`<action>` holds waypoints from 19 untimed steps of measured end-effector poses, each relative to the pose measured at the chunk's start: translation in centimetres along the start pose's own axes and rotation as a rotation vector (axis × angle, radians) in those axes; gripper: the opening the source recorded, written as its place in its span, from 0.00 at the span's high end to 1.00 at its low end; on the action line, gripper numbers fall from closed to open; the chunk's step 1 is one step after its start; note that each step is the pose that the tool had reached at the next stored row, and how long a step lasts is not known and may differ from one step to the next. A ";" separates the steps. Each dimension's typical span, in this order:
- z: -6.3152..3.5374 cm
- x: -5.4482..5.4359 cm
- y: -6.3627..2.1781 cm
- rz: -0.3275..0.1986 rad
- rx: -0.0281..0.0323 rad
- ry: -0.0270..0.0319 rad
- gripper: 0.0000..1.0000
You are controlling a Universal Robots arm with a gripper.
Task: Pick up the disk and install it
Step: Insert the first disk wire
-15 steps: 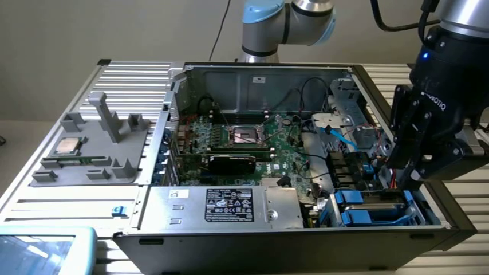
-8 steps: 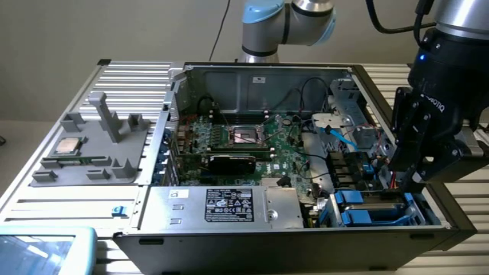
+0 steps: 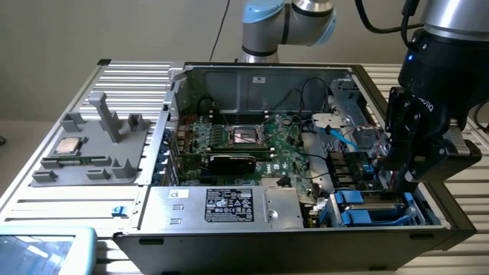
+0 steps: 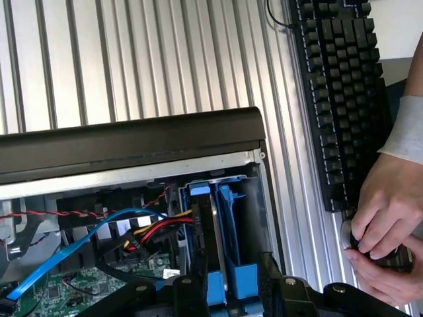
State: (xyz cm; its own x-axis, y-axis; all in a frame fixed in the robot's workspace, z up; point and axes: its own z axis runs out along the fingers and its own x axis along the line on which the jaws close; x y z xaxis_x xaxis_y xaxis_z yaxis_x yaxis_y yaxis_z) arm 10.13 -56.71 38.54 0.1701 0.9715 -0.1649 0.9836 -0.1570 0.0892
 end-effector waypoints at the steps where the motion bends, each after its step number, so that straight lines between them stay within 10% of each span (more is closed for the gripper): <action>1: 0.01 0.0 -0.14 0.002 -0.0012 0.0000 0.57; 11: 0.39 0.3 -1.46 0.023 -0.0175 0.0016 0.57; 19: 0.41 0.5 -1.83 0.025 -0.0197 0.0022 0.57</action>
State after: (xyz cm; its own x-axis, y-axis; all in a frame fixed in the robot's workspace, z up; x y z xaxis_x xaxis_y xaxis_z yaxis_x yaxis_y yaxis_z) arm 8.45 -55.99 37.89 0.1940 0.9678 -0.1603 0.9777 -0.1774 0.1126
